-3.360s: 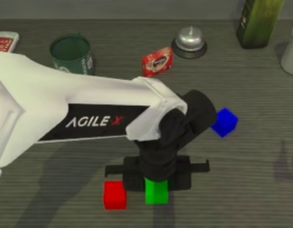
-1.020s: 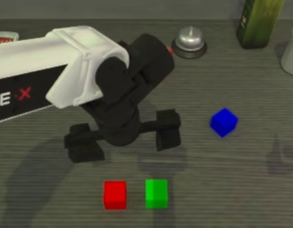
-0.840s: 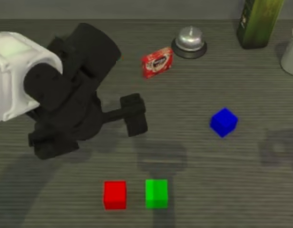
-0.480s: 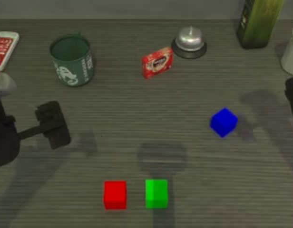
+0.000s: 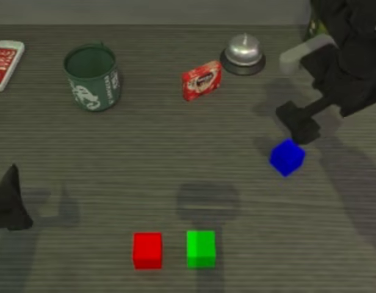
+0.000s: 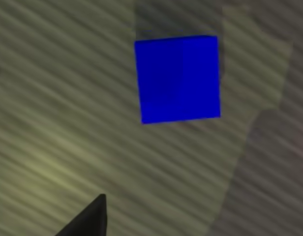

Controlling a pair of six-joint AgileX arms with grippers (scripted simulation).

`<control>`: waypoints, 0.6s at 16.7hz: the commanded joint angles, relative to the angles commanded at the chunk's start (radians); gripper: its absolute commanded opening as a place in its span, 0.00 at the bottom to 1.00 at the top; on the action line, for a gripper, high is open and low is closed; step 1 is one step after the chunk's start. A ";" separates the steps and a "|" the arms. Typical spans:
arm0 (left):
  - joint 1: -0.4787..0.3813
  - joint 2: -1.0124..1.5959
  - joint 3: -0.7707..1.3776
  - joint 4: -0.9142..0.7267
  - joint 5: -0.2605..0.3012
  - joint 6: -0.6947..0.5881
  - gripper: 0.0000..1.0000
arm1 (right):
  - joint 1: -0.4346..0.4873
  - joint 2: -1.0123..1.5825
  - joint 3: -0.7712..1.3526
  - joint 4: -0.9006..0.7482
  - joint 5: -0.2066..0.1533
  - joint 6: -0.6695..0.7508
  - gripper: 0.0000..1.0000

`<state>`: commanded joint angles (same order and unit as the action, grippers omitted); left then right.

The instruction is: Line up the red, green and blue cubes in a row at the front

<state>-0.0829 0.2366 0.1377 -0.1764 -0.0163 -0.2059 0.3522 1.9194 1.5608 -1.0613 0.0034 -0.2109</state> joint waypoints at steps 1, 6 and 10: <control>0.025 -0.052 -0.036 0.039 0.004 0.045 1.00 | 0.013 0.063 0.058 -0.035 0.000 -0.007 1.00; 0.099 -0.227 -0.133 0.169 0.016 0.197 1.00 | 0.051 0.255 0.244 -0.134 0.000 -0.030 1.00; 0.103 -0.237 -0.138 0.176 0.016 0.206 1.00 | 0.053 0.264 0.253 -0.139 -0.001 -0.031 1.00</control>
<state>0.0200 0.0000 0.0000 0.0000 0.0000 0.0000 0.4050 2.1838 1.8135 -1.2004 0.0029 -0.2422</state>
